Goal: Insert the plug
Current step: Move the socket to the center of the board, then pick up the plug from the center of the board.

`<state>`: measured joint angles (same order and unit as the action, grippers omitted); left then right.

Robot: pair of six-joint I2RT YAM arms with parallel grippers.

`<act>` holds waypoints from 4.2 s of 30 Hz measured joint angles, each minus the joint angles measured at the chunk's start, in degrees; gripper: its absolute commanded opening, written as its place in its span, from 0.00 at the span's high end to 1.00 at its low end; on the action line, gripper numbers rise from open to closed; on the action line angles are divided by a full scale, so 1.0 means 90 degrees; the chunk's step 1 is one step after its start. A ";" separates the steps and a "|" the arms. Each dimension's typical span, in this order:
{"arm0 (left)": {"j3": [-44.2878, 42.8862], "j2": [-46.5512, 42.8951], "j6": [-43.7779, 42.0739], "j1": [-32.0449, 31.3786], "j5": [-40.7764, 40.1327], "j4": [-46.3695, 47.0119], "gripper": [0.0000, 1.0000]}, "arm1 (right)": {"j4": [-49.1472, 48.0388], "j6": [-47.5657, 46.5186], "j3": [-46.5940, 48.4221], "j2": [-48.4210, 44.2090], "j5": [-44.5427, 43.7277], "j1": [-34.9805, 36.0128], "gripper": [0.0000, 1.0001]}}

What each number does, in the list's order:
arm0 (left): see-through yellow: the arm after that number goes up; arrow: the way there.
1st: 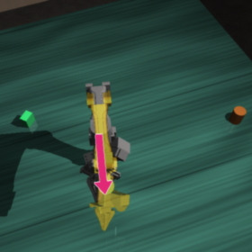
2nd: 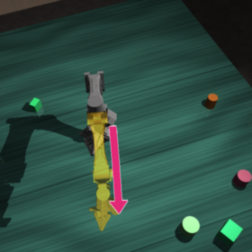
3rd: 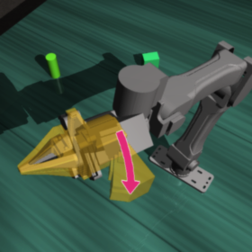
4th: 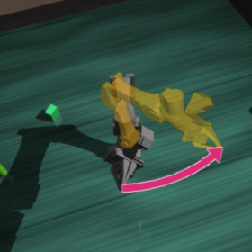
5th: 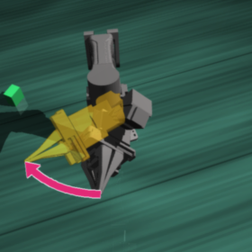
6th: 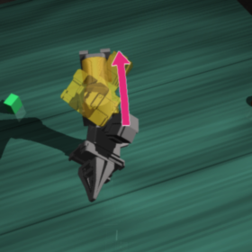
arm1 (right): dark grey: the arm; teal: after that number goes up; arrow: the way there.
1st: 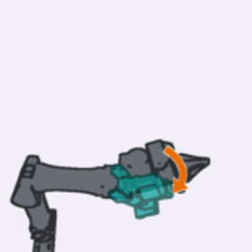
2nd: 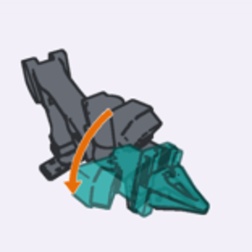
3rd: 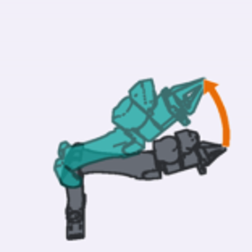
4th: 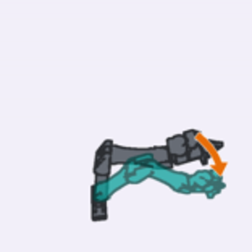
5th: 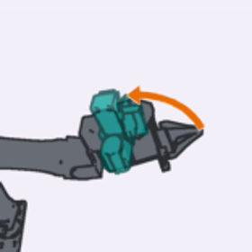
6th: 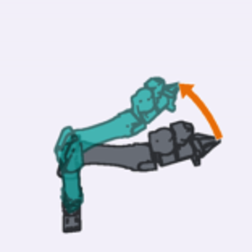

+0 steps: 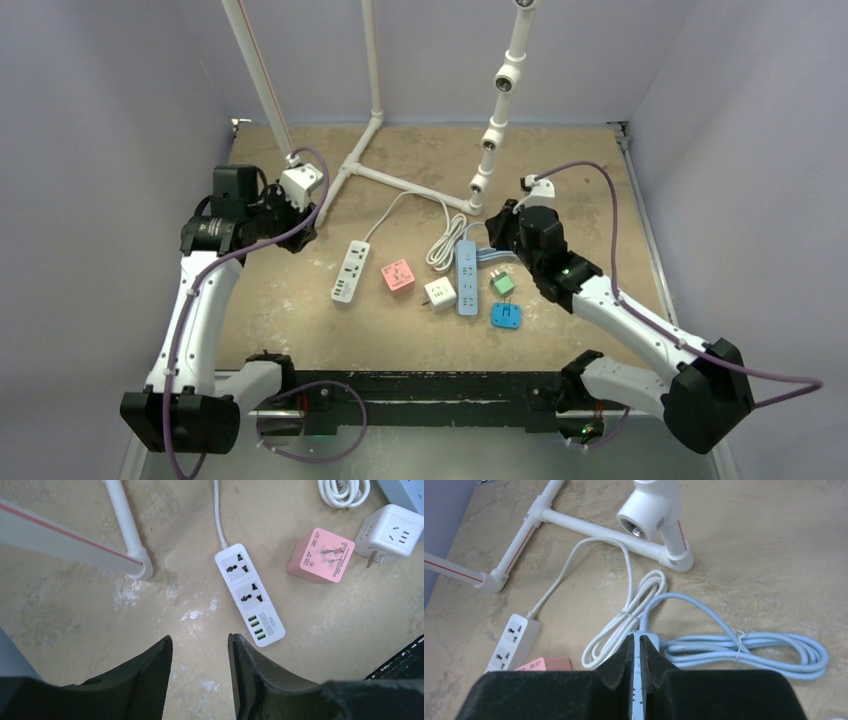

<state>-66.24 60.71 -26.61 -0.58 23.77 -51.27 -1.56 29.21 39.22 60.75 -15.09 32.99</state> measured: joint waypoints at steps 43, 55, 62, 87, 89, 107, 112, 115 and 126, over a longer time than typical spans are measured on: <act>0.2222 0.2686 -0.0879 -0.2290 -0.1865 0.2875 0.77 | 0.1464 0.1168 -0.0228 0.0750 -0.1817 0.3286 0.25; 0.3279 0.1350 -0.2446 -0.2283 -0.1812 0.2460 0.92 | 0.1025 0.0607 0.0012 0.1989 -0.1693 0.3572 0.21; 0.3611 0.0782 -0.3145 -0.2283 -0.1525 0.2229 0.93 | 0.0903 0.0340 0.0155 0.2244 -0.1712 0.3580 0.24; 0.3126 -0.0726 -0.3774 -0.2285 0.0265 0.1617 0.01 | 0.1996 0.0478 0.0148 0.0969 -0.1297 0.3577 0.93; 0.2897 -0.1090 -0.3789 -0.2285 0.0500 0.1615 0.01 | 0.2176 0.0447 0.0372 0.0826 -0.0991 0.3577 0.92; 0.2552 -0.3368 -0.7533 -0.2285 0.2591 0.0690 0.01 | 0.2038 -0.0325 0.3317 0.1732 0.3718 0.2696 0.87; 0.2436 -0.3388 -0.7643 -0.2280 0.2718 0.0457 0.01 | 0.2086 -0.0444 0.3381 0.2225 0.4381 0.2652 0.85; 0.2397 -0.3383 -0.7791 -0.2285 0.2815 0.0233 0.01 | 0.2081 -0.0471 0.3466 0.2297 0.4580 0.2647 0.85; 0.2089 -0.3004 -0.8230 -0.2285 0.2871 -0.0364 0.35 | 0.1729 -0.0440 0.3582 0.2399 0.4843 0.2647 0.84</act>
<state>-47.44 33.67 -100.68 -21.15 49.60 -54.54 14.00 25.26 71.46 82.35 28.49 56.82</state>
